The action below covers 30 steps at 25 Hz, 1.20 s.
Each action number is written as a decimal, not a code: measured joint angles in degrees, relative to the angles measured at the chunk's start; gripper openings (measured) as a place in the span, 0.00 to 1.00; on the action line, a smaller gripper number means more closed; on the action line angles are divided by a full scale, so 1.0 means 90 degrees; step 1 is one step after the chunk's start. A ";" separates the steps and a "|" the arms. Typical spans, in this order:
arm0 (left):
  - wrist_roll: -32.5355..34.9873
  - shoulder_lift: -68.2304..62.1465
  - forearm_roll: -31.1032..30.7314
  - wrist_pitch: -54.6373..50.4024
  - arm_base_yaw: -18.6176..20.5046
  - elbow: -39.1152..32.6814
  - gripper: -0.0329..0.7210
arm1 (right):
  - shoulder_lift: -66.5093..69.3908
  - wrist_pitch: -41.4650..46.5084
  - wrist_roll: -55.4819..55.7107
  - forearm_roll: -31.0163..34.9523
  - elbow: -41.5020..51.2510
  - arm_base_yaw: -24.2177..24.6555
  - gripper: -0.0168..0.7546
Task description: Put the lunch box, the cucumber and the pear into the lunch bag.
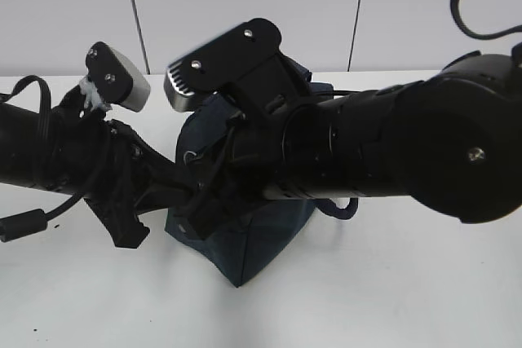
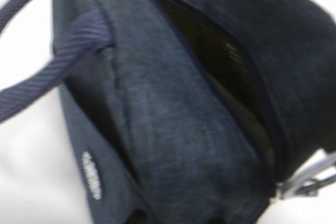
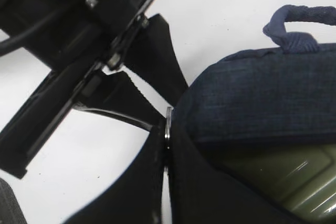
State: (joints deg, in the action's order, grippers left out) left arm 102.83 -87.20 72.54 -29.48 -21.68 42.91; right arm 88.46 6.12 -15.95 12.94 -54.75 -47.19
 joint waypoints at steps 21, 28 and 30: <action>-0.0177 -0.0092 0.0134 -0.0496 -0.0005 0.0022 0.02 | -0.0037 0.0634 -0.0006 -0.0042 -0.1026 0.1659 0.03; -0.0430 0.0114 0.0133 -0.0505 -0.0005 -0.0572 0.02 | 0.0537 0.0624 -0.0006 -0.0203 -0.1366 0.2344 0.03; -0.0561 0.0322 0.0139 -0.0425 -0.0005 -0.0767 0.02 | 0.0815 0.0624 -0.0006 -0.0211 -0.1436 0.2537 0.03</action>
State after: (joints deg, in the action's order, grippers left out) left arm 97.78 -84.30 73.79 -33.31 -21.72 36.01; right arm 95.79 11.74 -16.00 11.04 -67.67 -24.36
